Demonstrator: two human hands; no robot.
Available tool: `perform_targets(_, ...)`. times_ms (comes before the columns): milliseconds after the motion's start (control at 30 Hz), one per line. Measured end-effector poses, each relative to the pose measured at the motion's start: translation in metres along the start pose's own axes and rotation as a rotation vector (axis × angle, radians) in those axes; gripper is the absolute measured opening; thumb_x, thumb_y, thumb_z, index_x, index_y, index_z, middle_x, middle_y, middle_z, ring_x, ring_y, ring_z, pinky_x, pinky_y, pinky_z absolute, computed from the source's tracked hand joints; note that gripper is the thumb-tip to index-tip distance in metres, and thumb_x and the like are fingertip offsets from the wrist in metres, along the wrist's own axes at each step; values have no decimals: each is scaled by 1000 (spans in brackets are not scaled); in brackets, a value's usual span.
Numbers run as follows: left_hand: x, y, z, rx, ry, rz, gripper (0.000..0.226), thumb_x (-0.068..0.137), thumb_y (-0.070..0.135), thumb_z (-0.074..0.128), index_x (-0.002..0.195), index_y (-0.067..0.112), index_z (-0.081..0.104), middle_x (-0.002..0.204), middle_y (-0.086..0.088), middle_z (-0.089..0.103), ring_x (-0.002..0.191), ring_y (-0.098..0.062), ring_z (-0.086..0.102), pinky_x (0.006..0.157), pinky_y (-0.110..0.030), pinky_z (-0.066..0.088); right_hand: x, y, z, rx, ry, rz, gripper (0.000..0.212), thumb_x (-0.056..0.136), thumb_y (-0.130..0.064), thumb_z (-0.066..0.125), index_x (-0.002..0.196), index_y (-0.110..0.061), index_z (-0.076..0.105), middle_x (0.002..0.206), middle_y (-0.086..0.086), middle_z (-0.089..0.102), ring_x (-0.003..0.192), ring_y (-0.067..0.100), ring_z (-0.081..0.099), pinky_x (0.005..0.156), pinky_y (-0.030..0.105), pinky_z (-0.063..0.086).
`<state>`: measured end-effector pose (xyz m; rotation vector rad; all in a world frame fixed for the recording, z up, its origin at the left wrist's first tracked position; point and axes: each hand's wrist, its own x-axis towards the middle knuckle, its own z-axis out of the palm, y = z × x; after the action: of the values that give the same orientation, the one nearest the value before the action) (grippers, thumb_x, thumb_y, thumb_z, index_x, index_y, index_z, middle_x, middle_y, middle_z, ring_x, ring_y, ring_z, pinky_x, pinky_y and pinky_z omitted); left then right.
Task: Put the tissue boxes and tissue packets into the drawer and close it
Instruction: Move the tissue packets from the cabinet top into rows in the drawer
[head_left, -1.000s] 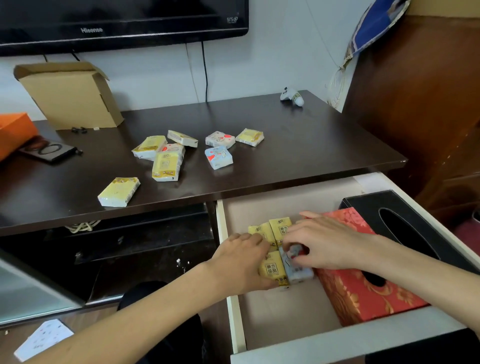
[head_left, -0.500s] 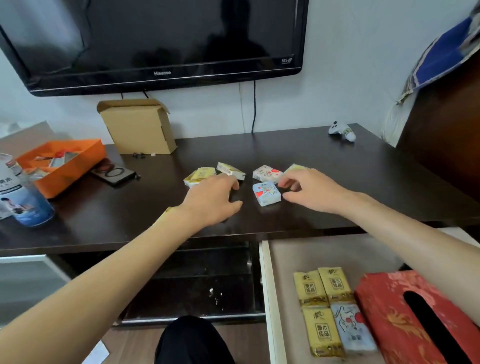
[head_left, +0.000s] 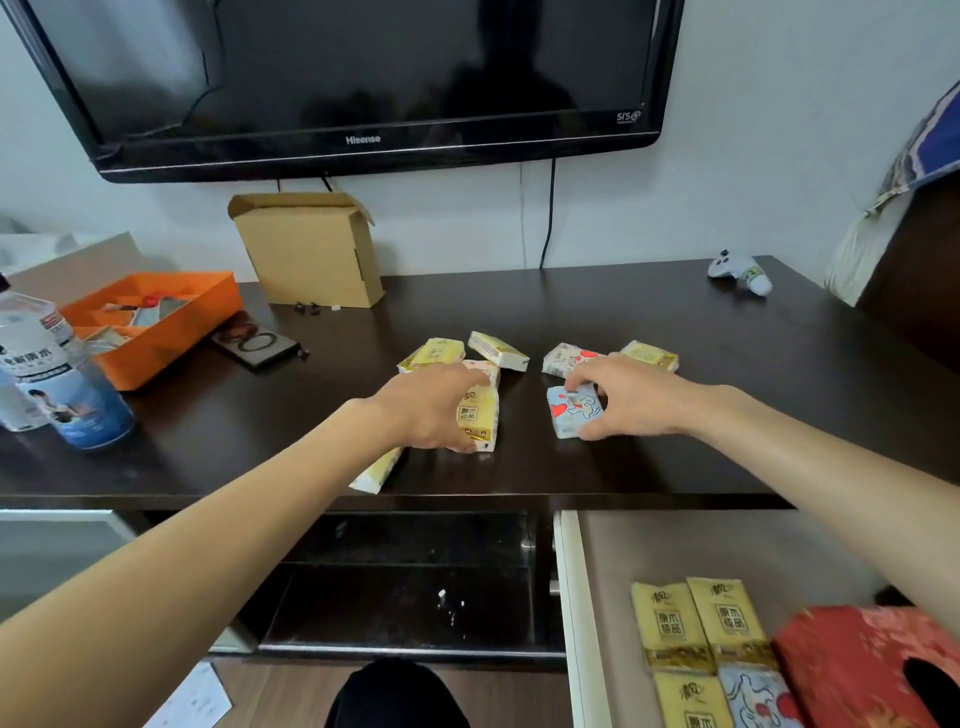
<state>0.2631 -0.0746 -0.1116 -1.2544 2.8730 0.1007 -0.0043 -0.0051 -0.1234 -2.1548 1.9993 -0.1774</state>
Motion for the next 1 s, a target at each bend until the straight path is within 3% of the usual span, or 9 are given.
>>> perform_targets(100, -3, 6, 3, 54, 14, -22, 87, 74, 54, 74, 147, 26, 37, 148, -1, 44, 135, -25, 39, 97, -44, 42, -12, -2, -1, 2, 27, -6, 61, 73, -50, 82, 126, -31, 57, 125, -6, 56, 106, 13, 52, 88, 44, 53)
perform_targets(300, -15, 20, 12, 107, -28, -3, 73, 78, 50, 66, 142, 19, 49, 144, 0, 44, 148, -22, 17, 95, -48, 44, -53, 3, 2, 30, 50, -9, 58, 71, -66, 76, 115, -41, 48, 118, -17, 52, 106, 10, 53, 71, 32, 46)
perform_targets(467, -24, 28, 13, 41, -10, -4, 60, 81, 45, 67, 134, 16, 59, 145, -8, 47, 152, -21, 2, 109, -49, 36, -104, 9, 2, 85, 80, 4, 54, 69, -73, 72, 107, -44, 49, 104, -27, 50, 105, 5, 54, 70, 31, 46)
perform_targets(533, -30, 34, 13, 11, -33, -49, 60, 80, 48, 67, 133, 20, 60, 145, -9, 49, 147, -27, 23, 106, -47, 39, -126, 9, 2, 106, 90, 10, 53, 69, -73, 73, 107, -44, 50, 104, -26, 52, 105, 4, 55, 74, 32, 50)
perform_targets(633, -40, 41, 16, -19, -68, -122, 62, 77, 56, 67, 132, 28, 57, 133, -7, 59, 121, -30, 54, 92, -42, 45, -159, 11, 4, 113, 94, 18, 53, 68, -75, 70, 106, -43, 49, 110, -23, 56, 108, 4, 55, 80, 37, 53)
perform_targets(833, -62, 74, 5, 30, -44, -47, 63, 72, 59, 72, 126, 30, 54, 129, 1, 57, 117, -26, 54, 88, -44, 46, -236, 14, 16, 161, 23, 11, 47, 66, -68, 70, 101, -47, 47, 110, -26, 55, 104, -4, 55, 78, 31, 51)
perform_targets(933, -91, 122, 9, -66, 2, 104, 57, 64, 72, 65, 108, 39, 50, 108, 13, 55, 99, -17, 55, 75, -37, 42, -268, 15, 27, 136, -74, 18, 48, 67, -68, 72, 101, -47, 45, 107, -25, 58, 93, 4, 60, 72, 31, 54)
perform_targets(1000, -116, 159, 28, -140, -18, 228, 52, 59, 79, 58, 94, 42, 44, 95, 18, 50, 87, -10, 51, 66, -34, 39, -285, 17, 35, 122, -117, 9, 48, 70, -70, 72, 101, -47, 44, 110, -27, 58, 98, 2, 59, 77, 28, 52)
